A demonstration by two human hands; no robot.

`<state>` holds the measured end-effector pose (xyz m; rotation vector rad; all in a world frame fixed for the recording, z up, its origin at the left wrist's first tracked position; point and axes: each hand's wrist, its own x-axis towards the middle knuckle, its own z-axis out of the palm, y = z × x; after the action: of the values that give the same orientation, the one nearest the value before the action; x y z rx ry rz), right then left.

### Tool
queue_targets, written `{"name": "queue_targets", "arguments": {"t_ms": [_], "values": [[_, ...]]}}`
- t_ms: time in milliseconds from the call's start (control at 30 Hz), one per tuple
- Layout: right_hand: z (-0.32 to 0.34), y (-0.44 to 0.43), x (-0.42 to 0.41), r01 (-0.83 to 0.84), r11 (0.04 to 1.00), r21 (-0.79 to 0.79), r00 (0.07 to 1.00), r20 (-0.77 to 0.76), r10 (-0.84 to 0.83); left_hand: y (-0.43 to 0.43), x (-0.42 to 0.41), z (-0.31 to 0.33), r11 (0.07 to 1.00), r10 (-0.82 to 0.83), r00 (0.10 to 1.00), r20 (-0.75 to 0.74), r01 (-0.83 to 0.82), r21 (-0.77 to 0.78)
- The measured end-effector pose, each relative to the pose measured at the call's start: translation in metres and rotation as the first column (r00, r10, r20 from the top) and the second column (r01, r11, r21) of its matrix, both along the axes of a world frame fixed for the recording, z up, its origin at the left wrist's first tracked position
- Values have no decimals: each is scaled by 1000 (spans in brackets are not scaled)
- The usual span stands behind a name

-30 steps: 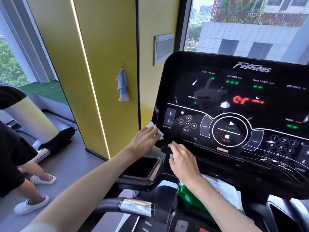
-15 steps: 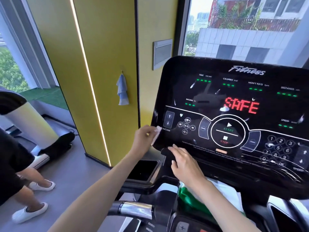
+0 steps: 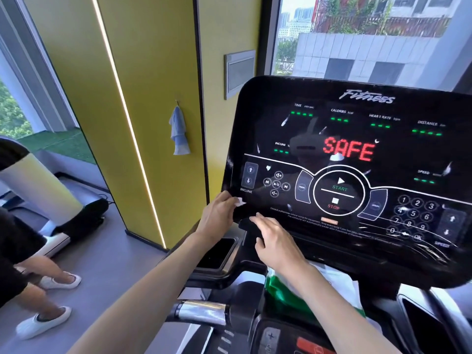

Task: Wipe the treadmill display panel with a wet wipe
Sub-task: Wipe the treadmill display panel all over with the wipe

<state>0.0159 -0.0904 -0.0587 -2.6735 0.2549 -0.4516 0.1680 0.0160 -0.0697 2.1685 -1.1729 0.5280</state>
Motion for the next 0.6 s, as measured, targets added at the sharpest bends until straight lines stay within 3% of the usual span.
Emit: {"name": "queue_targets", "arguments": {"t_ms": [100,200,267,333,400,467,533,600], "values": [[-1,-1,1,5,999,39,1000,14,-6,-3,-4,7,997,-34,998,-51,37,64],[3,-5,1,14,993,118,999,28,-18,-15,-8,24,964,-181,977,-116,200,177],[9,-6,-2,60,958,281,981,159,-108,-24,-13,41,973,-226,948,-224,233,3],[17,-8,-4,134,906,402,923,283,-262,-27,-15,63,968,-200,918,-344,132,-212],[31,-10,-1,147,858,493,897,299,-325,-23,-19,83,960,-264,801,-537,165,-226],[52,-14,5,95,768,633,918,243,-313,-23,-22,96,935,-354,597,-720,241,-261],[70,-20,11,58,673,737,932,201,-301,-26,-25,107,900,-434,448,-781,253,-355],[85,-27,11,60,657,752,927,202,-316,-32,-27,115,857,-515,326,-793,204,-473]]}}
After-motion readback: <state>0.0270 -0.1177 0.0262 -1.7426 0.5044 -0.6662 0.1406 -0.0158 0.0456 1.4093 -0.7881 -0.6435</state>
